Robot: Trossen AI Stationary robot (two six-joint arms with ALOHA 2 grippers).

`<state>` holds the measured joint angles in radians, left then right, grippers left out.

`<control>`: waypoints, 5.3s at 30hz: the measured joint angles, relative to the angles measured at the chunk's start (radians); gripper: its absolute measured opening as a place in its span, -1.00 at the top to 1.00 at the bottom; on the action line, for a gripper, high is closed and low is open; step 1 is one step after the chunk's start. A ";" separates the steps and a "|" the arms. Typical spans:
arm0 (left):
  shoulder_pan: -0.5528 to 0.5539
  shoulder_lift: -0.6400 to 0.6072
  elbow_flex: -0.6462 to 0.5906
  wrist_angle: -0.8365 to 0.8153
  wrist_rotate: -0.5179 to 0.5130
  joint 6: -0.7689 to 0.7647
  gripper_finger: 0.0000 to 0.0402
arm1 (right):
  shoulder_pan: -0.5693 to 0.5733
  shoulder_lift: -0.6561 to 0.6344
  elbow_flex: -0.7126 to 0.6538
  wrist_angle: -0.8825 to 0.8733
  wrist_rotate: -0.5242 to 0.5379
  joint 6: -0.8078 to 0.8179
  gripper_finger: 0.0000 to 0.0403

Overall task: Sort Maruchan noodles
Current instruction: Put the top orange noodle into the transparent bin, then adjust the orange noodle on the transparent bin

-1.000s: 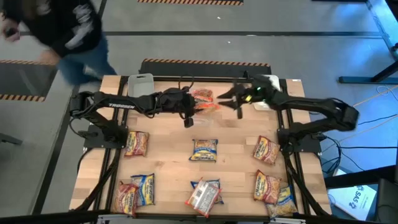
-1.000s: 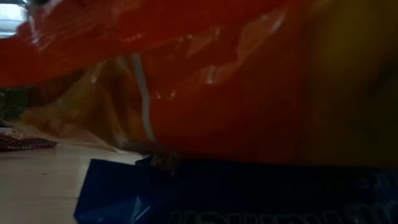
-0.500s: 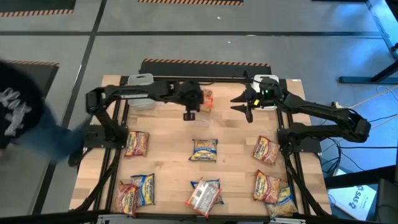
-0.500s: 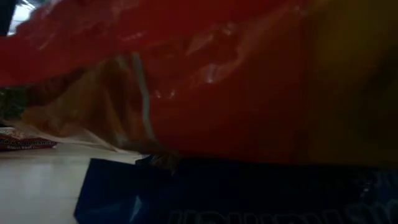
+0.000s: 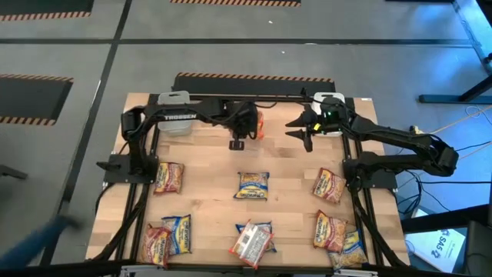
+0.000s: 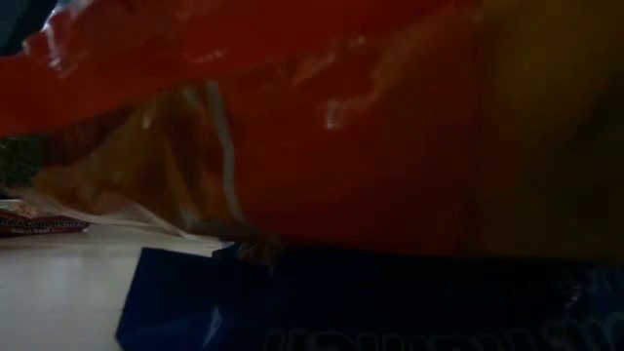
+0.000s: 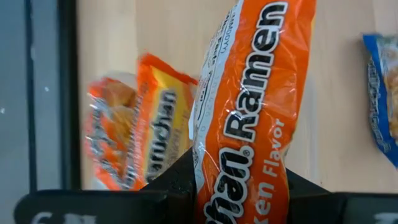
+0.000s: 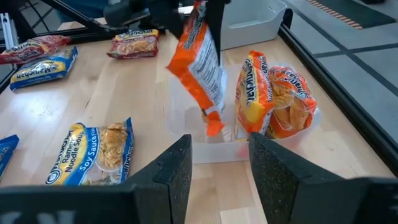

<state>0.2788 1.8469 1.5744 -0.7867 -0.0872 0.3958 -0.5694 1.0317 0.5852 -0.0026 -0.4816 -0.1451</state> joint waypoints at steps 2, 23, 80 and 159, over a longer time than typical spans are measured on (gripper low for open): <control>0.005 0.000 -0.015 0.025 0.002 -0.002 0.58 | 0.000 0.000 0.000 0.000 0.000 -0.003 0.28; 0.022 0.096 -0.090 0.101 0.030 0.000 0.58 | 0.000 0.000 0.000 0.000 -0.001 0.005 0.28; -0.035 0.131 0.085 0.003 -0.318 0.004 0.10 | 0.000 0.000 0.000 -0.001 -0.080 0.013 0.28; -0.070 -0.149 -0.485 0.470 -0.058 -0.127 0.48 | 0.406 0.257 0.001 0.237 0.497 -0.044 0.28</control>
<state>0.2092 1.6976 1.0892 -0.3166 -0.1448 0.2686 -0.1638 1.2888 0.5861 0.2348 0.0158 -0.1886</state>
